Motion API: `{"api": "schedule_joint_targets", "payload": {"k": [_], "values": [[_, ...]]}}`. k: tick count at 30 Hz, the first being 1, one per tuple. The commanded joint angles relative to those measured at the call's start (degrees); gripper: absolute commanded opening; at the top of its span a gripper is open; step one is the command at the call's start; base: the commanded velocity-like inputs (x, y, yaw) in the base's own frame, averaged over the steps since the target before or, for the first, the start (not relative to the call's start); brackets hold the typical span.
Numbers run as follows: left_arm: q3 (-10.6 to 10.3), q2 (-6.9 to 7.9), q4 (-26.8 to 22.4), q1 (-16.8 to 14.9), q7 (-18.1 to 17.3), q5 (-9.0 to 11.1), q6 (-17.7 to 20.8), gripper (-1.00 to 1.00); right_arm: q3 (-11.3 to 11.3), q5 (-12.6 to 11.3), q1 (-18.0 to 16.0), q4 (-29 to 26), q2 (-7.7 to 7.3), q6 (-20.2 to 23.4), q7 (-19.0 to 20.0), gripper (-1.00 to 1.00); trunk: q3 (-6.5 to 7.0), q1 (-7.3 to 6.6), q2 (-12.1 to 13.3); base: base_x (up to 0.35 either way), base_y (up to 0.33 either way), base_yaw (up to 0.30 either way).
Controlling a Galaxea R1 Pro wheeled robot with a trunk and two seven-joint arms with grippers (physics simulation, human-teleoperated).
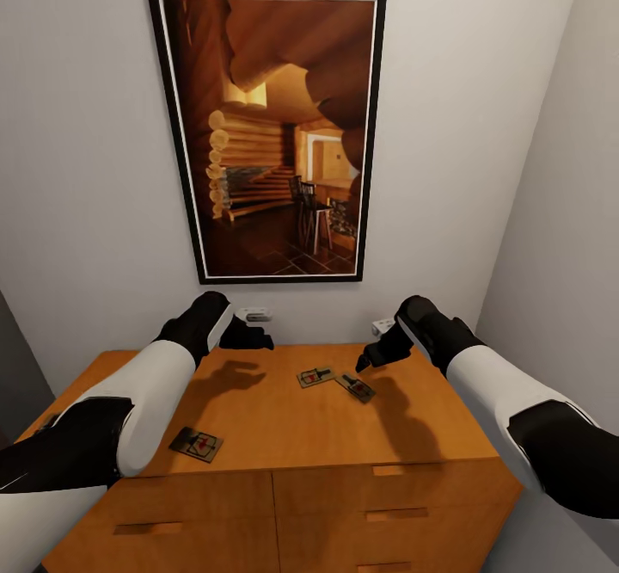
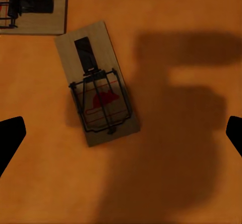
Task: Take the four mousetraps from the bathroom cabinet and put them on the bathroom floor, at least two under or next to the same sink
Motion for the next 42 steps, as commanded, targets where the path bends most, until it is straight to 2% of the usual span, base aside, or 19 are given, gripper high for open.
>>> {"api": "schedule_joint_targets", "payload": {"k": [1, 17, 42], "values": [[0.1, -0.02, -0.1, 0.0, -0.4, -0.5, 0.2, 1.0, 0.3, 0.2, -0.1, -0.1, -0.06, 0.1, 0.3, 1.0, -0.08, 0.01, -0.1, 0.0, 0.0, 0.0], [0.1, -0.1, -0.1, 0.0, -0.4, -0.4, 0.1, 1.0, 0.1, 0.0, -0.1, -0.1, 0.62, 0.1, 0.3, 1.0, -0.08, 0.01, -0.1, 0.0, 0.0, 0.0], [0.1, -0.11, -0.1, 0.0, -0.4, -0.4, 0.1, 1.0, -0.1, -0.7, 0.0, -0.2, 0.66, 0.1, 0.4, 1.0, -0.08, 0.01, -0.1, 0.0, 0.0, 0.0]]}}
